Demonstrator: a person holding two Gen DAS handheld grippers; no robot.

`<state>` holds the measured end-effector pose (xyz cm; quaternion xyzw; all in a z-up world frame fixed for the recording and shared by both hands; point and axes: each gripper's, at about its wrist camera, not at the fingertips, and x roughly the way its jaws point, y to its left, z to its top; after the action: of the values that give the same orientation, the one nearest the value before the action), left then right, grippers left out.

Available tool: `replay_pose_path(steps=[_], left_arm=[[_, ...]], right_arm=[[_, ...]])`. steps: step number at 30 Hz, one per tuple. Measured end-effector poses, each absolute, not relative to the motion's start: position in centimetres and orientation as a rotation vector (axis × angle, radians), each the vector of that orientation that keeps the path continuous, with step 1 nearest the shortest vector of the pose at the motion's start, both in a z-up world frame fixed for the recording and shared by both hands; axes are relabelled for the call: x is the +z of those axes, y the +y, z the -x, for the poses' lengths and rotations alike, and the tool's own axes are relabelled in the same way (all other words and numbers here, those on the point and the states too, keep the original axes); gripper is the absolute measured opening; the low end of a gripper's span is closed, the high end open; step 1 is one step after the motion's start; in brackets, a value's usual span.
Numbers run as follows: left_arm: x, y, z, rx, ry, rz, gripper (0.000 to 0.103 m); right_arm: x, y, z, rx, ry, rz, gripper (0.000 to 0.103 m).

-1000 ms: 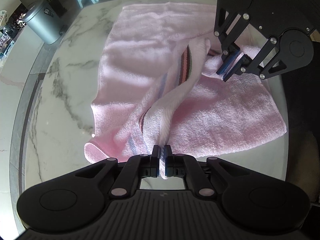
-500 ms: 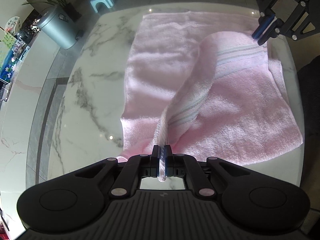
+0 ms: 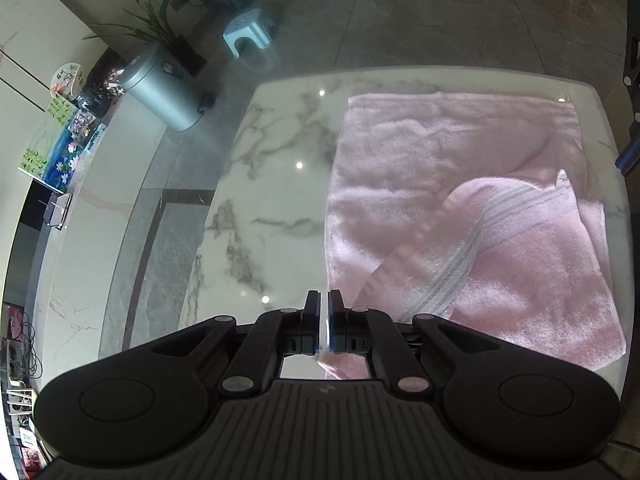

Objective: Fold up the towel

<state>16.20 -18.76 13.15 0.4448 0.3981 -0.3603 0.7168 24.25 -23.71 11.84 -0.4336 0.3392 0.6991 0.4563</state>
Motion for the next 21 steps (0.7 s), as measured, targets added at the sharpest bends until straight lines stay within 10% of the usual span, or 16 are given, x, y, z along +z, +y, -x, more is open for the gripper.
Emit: replay_pose_path(steps=[5,9,21], left_arm=[[12.0,-19.5,-15.4,-0.819,0.888,-1.018,0.009],[10.7,-19.1,-15.7,-0.821,0.901,-1.060,0.025],[4.0,-17.7,-19.2,-0.925,0.994,-1.171,0.032]], right_arm=[[10.7,-22.7,-25.4,1.676,0.878,1.039,0.011],[9.8,-22.0,-25.9,1.657,0.874,1.025,0.043],[5.8,-19.4,-25.8,1.684,0.884,1.028,0.043]])
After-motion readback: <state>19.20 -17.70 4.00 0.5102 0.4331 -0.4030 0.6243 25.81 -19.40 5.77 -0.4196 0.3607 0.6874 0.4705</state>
